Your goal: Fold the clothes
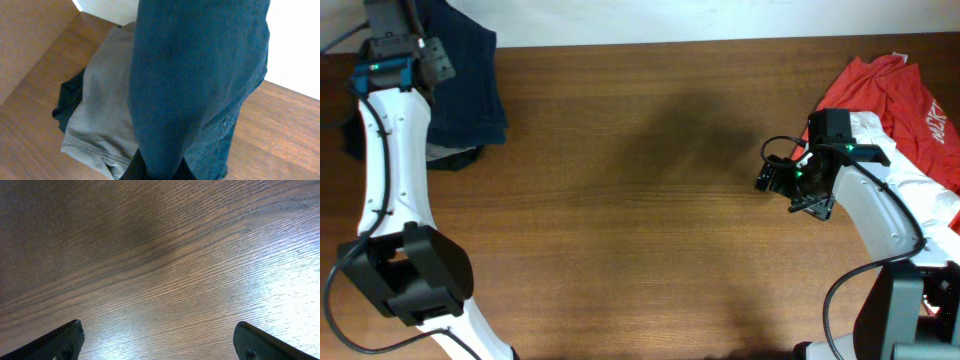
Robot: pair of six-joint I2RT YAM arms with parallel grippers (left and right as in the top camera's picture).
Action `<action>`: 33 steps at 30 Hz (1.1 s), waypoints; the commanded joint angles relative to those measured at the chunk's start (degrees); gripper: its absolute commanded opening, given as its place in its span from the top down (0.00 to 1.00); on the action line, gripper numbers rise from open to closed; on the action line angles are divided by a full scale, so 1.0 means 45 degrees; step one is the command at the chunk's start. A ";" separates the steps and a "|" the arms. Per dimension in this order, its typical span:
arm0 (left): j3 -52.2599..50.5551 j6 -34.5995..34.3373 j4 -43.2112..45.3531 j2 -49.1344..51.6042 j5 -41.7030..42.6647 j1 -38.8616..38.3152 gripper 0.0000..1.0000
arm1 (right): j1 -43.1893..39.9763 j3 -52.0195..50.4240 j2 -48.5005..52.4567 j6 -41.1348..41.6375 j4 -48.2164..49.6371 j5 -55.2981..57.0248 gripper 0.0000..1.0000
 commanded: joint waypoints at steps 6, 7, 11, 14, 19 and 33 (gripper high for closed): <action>0.0413 0.2322 0.2778 0.2322 -0.0330 0.2118 0.74 | -0.0049 0.0121 -0.0063 -0.0121 -0.0010 0.0112 0.01; 0.0413 0.2317 0.2851 0.2487 -0.0330 0.2293 0.74 | -0.0049 0.0121 -0.0063 -0.0121 -0.0010 0.0112 0.01; 0.0418 0.2312 0.2939 0.2603 -0.0321 0.2939 0.37 | -0.0049 0.0121 -0.0063 -0.0121 -0.0010 0.0117 0.01; 0.0413 0.2273 0.1229 0.2516 0.1069 0.2467 0.62 | -0.0049 0.0121 -0.0063 -0.0121 -0.0010 0.0112 0.01; 0.0413 0.1982 -0.1219 0.4051 0.1583 0.2487 0.96 | -0.0049 0.0121 -0.0063 -0.0121 -0.0010 0.0112 0.01; 0.0699 -0.0937 -0.6917 -0.2739 0.4915 -0.0248 0.20 | -0.0049 0.0121 -0.0063 -0.0121 -0.0010 0.0112 0.02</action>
